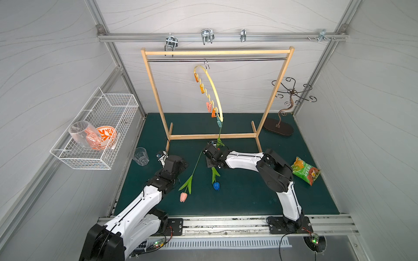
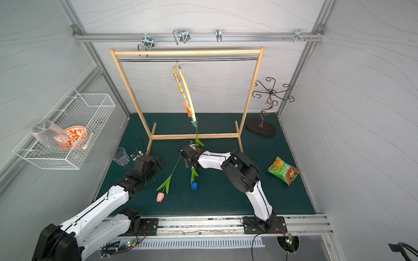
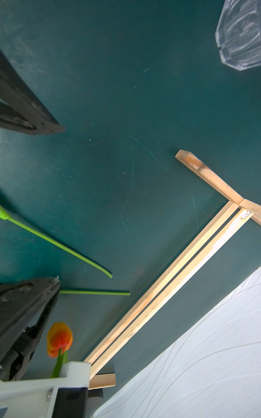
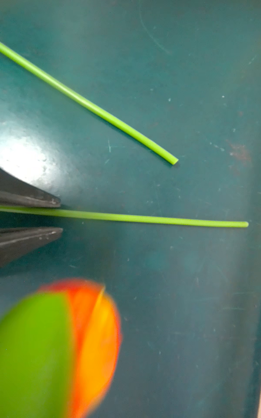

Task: Dry the flowers on a clothes hanger
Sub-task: Pick up the flower at the center of the board.

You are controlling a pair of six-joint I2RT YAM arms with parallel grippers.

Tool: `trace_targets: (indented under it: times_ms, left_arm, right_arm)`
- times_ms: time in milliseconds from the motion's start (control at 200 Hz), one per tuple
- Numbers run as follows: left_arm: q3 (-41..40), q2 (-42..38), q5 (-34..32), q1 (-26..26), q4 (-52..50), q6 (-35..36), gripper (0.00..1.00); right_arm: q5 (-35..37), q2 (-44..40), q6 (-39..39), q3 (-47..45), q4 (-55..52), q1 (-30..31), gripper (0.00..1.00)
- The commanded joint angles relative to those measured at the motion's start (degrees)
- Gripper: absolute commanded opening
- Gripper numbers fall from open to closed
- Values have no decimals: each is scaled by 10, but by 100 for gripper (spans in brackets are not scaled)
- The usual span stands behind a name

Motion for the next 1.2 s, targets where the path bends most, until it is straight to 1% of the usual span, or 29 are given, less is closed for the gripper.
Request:
trace_targets:
  times_ms: [0, 115, 285, 515, 655, 810, 845, 925, 990, 1085, 1195]
  left_arm:
    - [3, 2, 4, 2, 28, 5, 99]
    - [3, 2, 4, 2, 28, 6, 98]
    - [3, 1, 7, 2, 28, 7, 98]
    - [2, 1, 7, 2, 28, 7, 98]
    - [2, -1, 8, 2, 27, 7, 98]
    - [1, -2, 9, 2, 28, 6, 98]
    - [1, -3, 9, 2, 29, 6, 98]
    - [2, -4, 11, 2, 29, 11, 98]
    - [2, -8, 12, 2, 29, 15, 98]
    - [-2, -16, 17, 2, 37, 25, 98]
    - [-15, -30, 33, 2, 60, 36, 98]
  right_arm:
    - [-4, 8, 4, -18, -7, 5, 17]
    - [0, -5, 6, -23, -8, 10, 15]
    - [11, 6, 8, -19, -13, 17, 18]
    - [41, 14, 21, -21, -31, 29, 17]
    - [61, -15, 27, -43, -25, 40, 6]
    - [73, -64, 22, -71, -16, 52, 0]
    - [72, -78, 18, -79, -6, 54, 0]
    - [55, -117, 2, -104, 28, 56, 0]
    - [27, -150, -17, -123, 62, 57, 0]
    - [-35, -199, -48, -149, 114, 61, 0]
    - [-107, -244, -62, -163, 147, 67, 0]
